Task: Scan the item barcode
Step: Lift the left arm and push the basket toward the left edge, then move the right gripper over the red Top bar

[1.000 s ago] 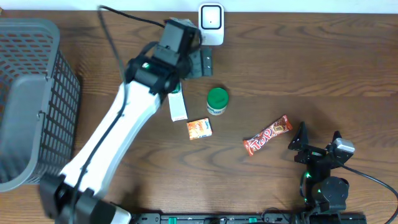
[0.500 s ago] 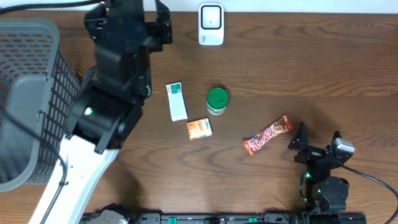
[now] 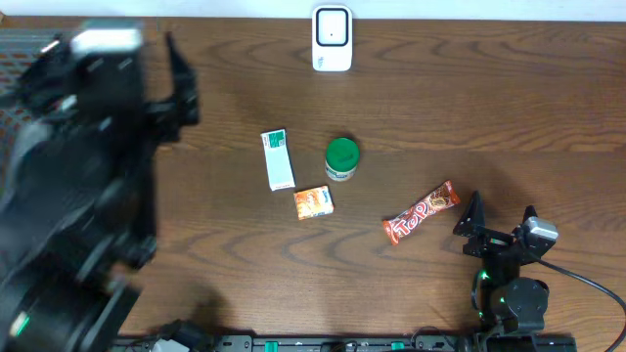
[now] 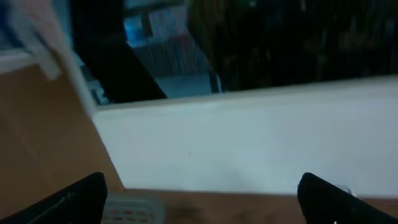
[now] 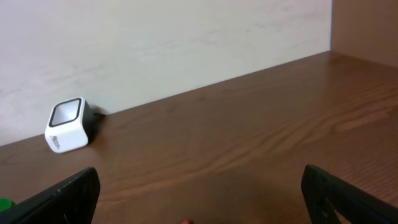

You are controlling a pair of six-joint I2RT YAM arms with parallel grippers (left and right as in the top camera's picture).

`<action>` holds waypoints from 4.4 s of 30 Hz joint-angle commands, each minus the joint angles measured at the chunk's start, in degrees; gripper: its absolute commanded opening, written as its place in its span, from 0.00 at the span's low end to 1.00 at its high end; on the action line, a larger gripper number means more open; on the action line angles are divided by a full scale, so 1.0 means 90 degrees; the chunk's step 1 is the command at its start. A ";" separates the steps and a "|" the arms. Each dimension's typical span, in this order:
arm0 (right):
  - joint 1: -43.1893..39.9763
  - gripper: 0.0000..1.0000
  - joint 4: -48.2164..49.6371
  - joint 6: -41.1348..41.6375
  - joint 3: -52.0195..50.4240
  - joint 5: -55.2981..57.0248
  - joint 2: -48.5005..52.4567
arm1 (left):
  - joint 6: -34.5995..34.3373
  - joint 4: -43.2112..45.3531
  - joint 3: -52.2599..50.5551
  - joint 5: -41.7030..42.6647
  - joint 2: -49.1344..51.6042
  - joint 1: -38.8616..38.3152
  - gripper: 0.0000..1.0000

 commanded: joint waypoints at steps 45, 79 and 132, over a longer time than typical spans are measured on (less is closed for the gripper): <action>0.0049 0.99 -0.0012 -0.0080 -0.0010 0.0015 -0.0022 | -0.0738 0.0743 -0.0967 0.1656 -0.3322 0.2732 0.98; 0.0053 0.99 -0.0573 -0.0636 0.0879 -0.2373 0.0544 | -0.1756 0.0325 -0.4537 0.1681 -0.4862 0.2732 0.98; 0.4561 0.89 -0.6625 0.1656 0.7009 0.1392 1.0550 | -0.3504 -0.0073 -0.7757 0.1678 -0.4843 0.2732 0.98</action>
